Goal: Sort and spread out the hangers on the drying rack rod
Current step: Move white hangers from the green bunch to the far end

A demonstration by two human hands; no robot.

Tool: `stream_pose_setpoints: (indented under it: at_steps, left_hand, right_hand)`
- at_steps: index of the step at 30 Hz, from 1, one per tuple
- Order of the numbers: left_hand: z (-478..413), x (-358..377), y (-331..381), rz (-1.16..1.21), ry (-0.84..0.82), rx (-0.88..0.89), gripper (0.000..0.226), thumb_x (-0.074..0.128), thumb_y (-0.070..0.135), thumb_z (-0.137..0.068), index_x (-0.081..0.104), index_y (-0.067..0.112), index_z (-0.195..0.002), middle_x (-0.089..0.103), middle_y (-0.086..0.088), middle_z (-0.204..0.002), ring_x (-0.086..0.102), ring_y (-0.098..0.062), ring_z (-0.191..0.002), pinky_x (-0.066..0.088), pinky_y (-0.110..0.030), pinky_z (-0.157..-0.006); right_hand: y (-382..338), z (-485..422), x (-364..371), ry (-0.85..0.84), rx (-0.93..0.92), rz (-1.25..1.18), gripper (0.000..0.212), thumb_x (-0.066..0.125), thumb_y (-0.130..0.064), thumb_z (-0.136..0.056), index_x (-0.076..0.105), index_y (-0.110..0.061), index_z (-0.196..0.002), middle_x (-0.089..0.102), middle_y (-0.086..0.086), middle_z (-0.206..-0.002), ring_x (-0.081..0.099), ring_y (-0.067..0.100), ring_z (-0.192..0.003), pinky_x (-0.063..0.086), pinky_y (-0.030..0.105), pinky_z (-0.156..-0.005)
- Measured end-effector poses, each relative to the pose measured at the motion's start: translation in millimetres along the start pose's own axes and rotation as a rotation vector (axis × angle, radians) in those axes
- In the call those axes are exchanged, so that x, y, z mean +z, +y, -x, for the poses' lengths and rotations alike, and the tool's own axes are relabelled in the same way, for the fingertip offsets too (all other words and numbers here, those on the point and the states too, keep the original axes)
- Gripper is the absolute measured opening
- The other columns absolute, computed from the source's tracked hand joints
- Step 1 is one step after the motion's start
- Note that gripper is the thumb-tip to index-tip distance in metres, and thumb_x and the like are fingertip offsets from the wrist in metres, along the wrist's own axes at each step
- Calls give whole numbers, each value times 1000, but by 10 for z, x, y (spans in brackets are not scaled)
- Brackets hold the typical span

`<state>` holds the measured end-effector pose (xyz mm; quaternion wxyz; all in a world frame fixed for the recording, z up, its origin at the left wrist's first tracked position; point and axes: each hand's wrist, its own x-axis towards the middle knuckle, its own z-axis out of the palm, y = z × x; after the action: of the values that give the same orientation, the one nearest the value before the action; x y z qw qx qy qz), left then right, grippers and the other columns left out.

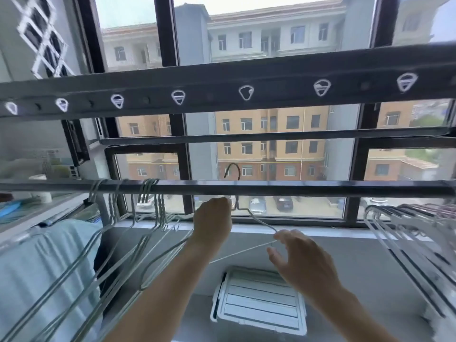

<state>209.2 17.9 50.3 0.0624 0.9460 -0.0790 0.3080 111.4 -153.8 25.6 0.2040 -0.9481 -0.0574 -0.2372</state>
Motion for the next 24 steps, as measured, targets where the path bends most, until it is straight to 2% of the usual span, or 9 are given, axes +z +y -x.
stream_pose_setpoints:
  at_steps: [6,8,11,14,15,17,19,22,24]
  left_hand:
    - [248,409,177,115,-175,91,17,49,14,-80,60,25,-75,63,7,-73,63,-21,-74,38,-27,-57]
    - [340,474,231,177,-210,137,16,50,22,-83,56,28,-70,58,9,-70,64,-20,-77,44,-28,-58]
    - [390,488,326,322,-202,195,15,56,35,-87,69,35,-93,71,15,-92,65,-10,-89,52,-28,-75]
    - [379,498,473,526,-251,322,16,62,33,-85,71,30,-97,71,13,-97,66,-5,-87,53,-28,-80]
    - [387,508,539,614,-279,364,15,64,30,-84,72,28,-96,72,12,-94,66,-3,-84,54,-26,-79]
    - [405,546,680,769,-301,430,13,67,24,-81,72,27,-92,71,14,-88,65,2,-77,54,-22,-76]
    - [416,593,829,874,-298,468,16,68,21,-80,70,29,-94,69,18,-84,65,4,-75,55,-23,-74]
    - [380,618,1066,953,-300,506,18,68,17,-80,68,27,-95,69,18,-85,66,2,-77,56,-27,-76]
    - [337,571,1229,1004,-282,535,14,67,17,-81,70,25,-92,69,16,-86,65,3,-78,54,-24,-77]
  right_hand:
    - [462,42,111,-84,101,60,50,50,-47,-87,43,-23,-130,54,-3,-124,52,15,-113,48,31,-90]
    - [594,68,138,-124,139,63,55,51,-46,-87,38,-21,-134,50,-3,-129,48,15,-118,45,31,-94]
    - [754,101,155,-172,173,57,62,53,-46,-86,34,-19,-138,45,-3,-136,43,15,-124,39,30,-100]
    - [873,135,119,-265,219,-42,65,56,-51,-83,37,-21,-137,46,-9,-135,44,13,-125,35,30,-104]
    - [892,152,86,-321,235,-114,60,57,-53,-82,43,-23,-132,50,-13,-126,49,11,-119,38,29,-100]
    - [888,195,5,-399,249,-296,34,56,-51,-84,56,-27,-108,58,-16,-99,58,3,-92,46,24,-82]
    - [890,233,-91,-375,282,-461,18,53,-39,-89,58,-22,-87,65,-6,-83,62,3,-71,52,22,-67]
    - [934,296,-260,-273,349,-605,18,48,-23,-94,58,-16,-81,67,3,-69,63,8,-50,49,18,-49]
    - [960,321,-382,-173,363,-585,21,47,-19,-95,59,-13,-80,66,6,-63,61,9,-44,45,15,-44]
